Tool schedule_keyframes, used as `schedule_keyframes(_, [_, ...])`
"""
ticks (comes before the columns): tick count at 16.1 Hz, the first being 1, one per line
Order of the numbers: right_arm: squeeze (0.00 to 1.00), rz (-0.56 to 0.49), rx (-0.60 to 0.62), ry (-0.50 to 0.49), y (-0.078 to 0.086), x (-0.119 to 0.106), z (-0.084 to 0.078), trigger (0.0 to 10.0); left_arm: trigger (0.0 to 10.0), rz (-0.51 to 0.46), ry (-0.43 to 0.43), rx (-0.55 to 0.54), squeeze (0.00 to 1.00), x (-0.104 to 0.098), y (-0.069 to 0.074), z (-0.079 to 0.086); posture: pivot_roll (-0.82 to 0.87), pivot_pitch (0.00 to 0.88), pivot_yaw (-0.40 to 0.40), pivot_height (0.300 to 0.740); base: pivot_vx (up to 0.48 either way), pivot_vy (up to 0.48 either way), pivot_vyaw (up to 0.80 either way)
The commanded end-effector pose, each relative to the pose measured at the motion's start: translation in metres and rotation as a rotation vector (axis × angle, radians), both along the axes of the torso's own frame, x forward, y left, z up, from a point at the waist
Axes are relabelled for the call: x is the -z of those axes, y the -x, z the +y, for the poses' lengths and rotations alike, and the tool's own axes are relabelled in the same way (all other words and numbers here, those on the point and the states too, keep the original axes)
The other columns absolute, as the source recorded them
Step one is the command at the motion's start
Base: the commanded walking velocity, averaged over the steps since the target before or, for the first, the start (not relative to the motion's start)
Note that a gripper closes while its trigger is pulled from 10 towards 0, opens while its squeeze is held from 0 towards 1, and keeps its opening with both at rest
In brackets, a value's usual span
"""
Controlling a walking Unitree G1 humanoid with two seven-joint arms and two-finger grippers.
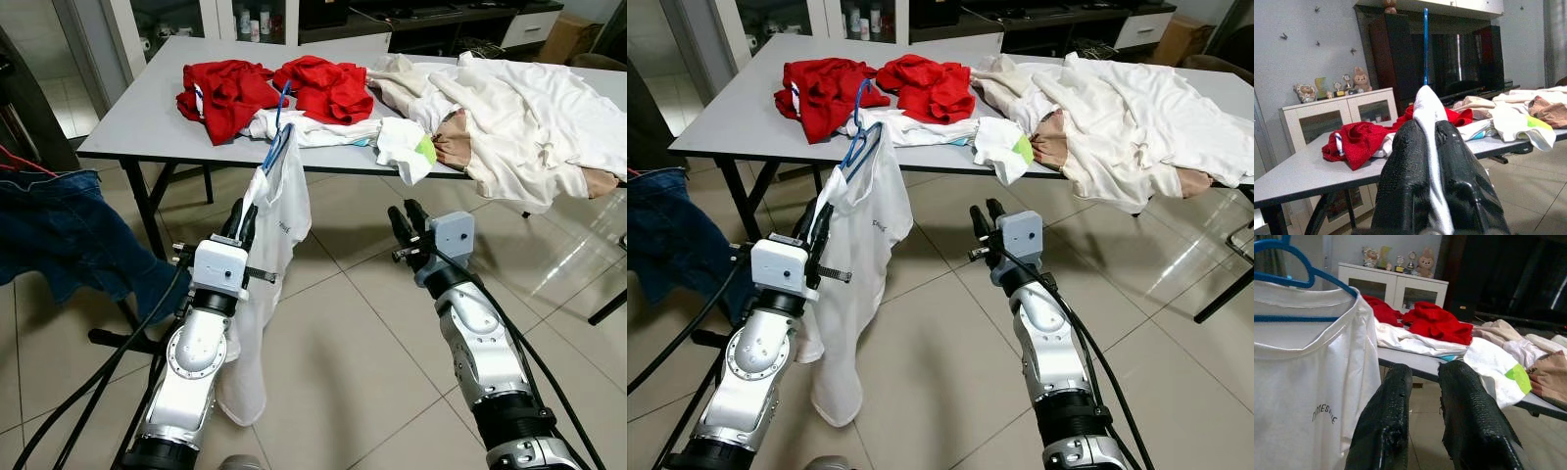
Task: Hang hanger
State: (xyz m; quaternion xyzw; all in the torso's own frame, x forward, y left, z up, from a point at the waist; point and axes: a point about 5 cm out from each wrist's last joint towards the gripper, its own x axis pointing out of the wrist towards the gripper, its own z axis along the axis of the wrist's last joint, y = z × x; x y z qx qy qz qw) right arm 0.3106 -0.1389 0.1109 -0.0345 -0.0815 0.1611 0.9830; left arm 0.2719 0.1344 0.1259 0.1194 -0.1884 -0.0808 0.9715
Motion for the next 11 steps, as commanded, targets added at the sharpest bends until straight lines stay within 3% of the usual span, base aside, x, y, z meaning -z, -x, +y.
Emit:
schedule_keyframes(1, [0.00,-0.068,-0.015,0.056,-0.008,-0.014,-0.001,10.0,10.0,-0.042,-0.020,0.025,0.00,-0.008,-0.004,-0.004,0.27,0.000,-0.045,0.740,0.000,0.000,0.00])
schedule_keyframes(3, [0.00,-0.087,0.057,0.060,-0.020,-0.025,-0.010,10.0,10.0,-0.045,-0.020,0.014,0.00,-0.010,-0.005,0.000,0.27,0.000,-0.044,0.740,0.000,0.000,0.00])
schedule_keyframes(4, [0.00,-0.058,0.155,-0.002,-0.035,-0.033,-0.023,10.0,10.0,-0.043,-0.019,0.008,0.00,-0.009,-0.004,0.001,0.27,0.000,-0.044,0.740,0.000,0.000,0.00])
schedule_keyframes(5, [0.00,-0.055,0.120,-0.011,-0.037,-0.037,-0.017,10.0,10.0,-0.042,-0.021,0.009,0.00,-0.008,-0.003,0.000,0.28,0.000,-0.043,0.740,0.000,0.000,0.00])
schedule_keyframes(7, [0.00,-0.068,0.017,-0.011,-0.029,-0.033,0.003,10.0,10.0,-0.042,-0.021,0.012,0.00,-0.008,-0.002,-0.001,0.28,0.000,-0.046,0.740,0.000,0.000,0.00])
schedule_keyframes(11, [0.00,-0.018,0.032,-0.054,-0.021,-0.016,0.006,10.0,10.0,-0.044,-0.020,0.005,0.00,-0.008,-0.002,0.000,0.29,0.000,-0.047,0.740,0.000,0.000,0.00])
